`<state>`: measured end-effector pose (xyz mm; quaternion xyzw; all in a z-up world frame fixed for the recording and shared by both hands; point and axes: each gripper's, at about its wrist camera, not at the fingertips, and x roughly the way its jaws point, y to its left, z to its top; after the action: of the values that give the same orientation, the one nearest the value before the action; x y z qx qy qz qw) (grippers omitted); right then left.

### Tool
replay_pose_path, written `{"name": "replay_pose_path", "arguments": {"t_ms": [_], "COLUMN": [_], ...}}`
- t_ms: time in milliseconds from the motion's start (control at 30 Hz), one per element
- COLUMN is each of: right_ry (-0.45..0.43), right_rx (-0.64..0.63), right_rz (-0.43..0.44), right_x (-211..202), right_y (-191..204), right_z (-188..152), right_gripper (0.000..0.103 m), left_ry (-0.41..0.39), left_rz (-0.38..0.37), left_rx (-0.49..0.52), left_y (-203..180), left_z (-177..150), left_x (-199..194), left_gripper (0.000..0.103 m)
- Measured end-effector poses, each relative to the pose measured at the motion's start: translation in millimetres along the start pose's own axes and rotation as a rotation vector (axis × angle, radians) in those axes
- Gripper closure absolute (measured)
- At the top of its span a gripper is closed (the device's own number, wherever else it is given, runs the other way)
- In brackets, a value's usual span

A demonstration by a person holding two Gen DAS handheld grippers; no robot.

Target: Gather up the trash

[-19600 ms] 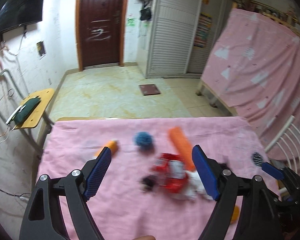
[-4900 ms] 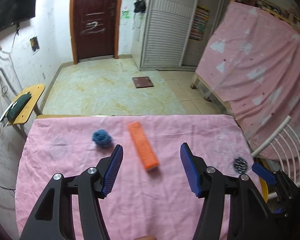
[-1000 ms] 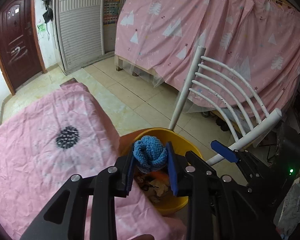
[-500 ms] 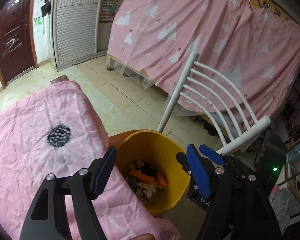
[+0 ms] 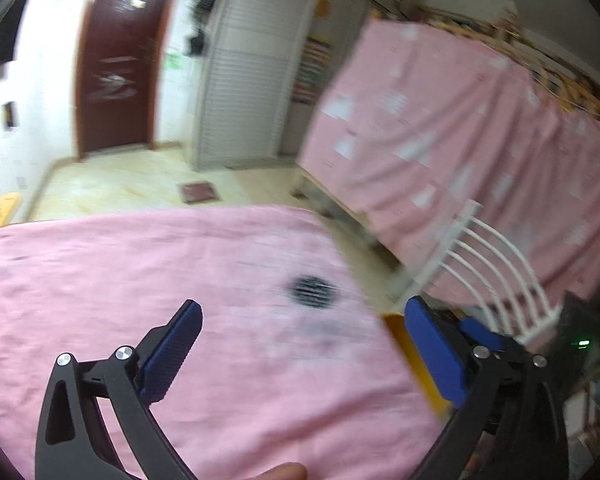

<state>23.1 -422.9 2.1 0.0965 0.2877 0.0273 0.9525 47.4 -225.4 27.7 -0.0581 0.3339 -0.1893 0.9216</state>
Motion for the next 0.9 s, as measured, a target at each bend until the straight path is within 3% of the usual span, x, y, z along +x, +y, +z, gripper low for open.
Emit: {"name": "replay_pose_path", "arguments": {"t_ms": [233,500,900], "right_ry": [0.043,0.072,0.048], "right_rx": [-0.076,-0.169,-0.21], "right_rz": [0.111,0.216,0.207], "right_x": [34,55,58], "right_y": [71,136,163], "right_z": [7,-1,-9], "right_gripper": [0.008,0.006,0.006], "left_ry": [-0.044,-0.096,-0.093], "left_rz": [0.152,0.336,0.427], "left_rx": [-0.102,-0.122,-0.145], "left_y": [79,145,198], "left_z": [-3,-19,-44], "left_x": [-18,-42,-45], "left_gripper": [0.009,0.009,0.009]}}
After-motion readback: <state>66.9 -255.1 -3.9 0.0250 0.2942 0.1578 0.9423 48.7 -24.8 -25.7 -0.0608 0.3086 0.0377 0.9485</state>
